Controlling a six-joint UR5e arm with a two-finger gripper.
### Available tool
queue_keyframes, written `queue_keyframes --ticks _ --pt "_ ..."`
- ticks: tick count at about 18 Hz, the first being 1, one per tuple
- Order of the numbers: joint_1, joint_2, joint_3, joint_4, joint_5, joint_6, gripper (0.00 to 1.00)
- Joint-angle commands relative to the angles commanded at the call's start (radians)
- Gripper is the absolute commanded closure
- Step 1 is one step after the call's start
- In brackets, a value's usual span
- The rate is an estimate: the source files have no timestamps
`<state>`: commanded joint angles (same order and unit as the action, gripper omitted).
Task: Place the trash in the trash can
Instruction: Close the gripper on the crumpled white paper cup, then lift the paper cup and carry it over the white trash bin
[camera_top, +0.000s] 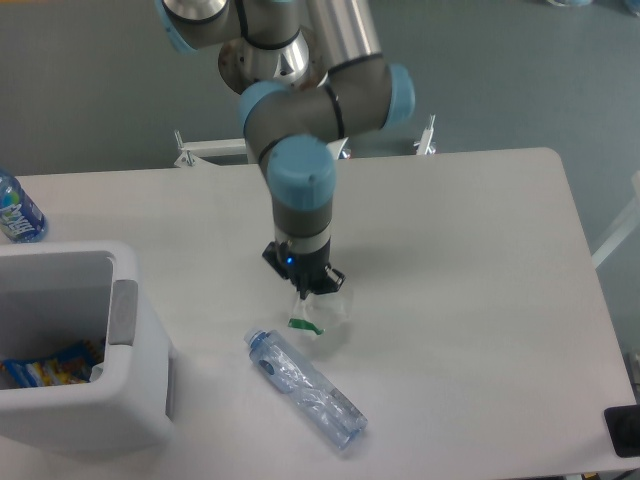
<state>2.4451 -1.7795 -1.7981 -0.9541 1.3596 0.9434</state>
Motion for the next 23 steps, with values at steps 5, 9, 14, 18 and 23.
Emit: queue_keyframes --ticks 5,9,14,18,23 --pt "0.037 0.023 0.112 0.000 -0.180 -0.193 1.00" --pt "0.100 0.051 0.212 0.002 -0.322 -0.377 1.00" --pt "0.114 0.064 0.299 0.011 -0.384 -0.584 1.00" --pt "0.098 0.110 0.318 0.012 -0.385 -0.725 1.00" --pt "0.013 0.141 0.319 0.014 -0.384 -0.848 1.00"
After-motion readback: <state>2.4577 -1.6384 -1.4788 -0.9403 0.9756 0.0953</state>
